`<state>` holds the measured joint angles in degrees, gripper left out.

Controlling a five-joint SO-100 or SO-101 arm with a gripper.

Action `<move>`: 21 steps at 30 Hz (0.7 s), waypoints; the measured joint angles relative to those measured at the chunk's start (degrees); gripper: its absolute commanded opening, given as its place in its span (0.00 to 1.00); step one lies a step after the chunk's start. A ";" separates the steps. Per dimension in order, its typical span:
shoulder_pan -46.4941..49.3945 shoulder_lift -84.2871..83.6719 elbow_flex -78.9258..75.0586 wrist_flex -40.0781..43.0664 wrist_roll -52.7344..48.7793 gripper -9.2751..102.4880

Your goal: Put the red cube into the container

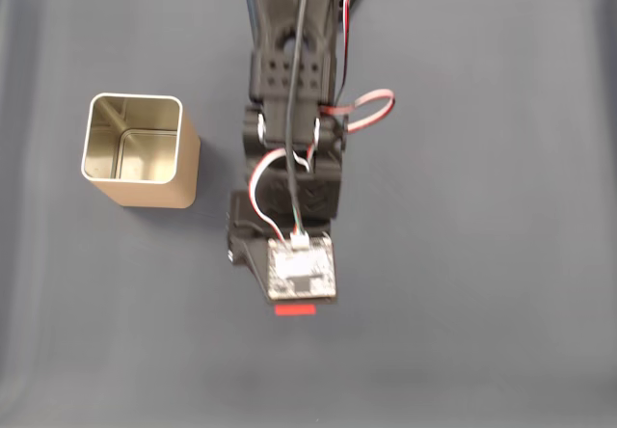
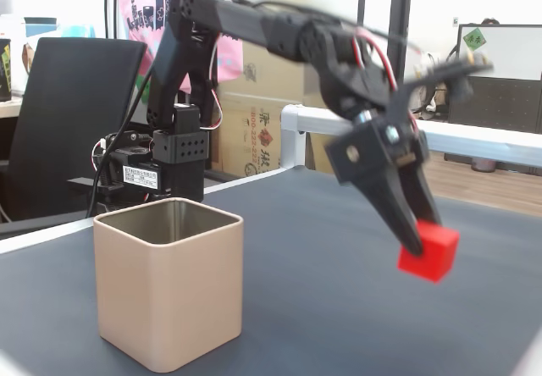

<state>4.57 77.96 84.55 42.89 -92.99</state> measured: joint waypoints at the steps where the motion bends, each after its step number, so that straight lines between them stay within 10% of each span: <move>1: 0.70 1.32 0.00 1.14 0.09 0.11; 21: 27.69 25.40 6.68 13.54 0.00 0.08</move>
<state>32.26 103.36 91.23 56.43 -92.99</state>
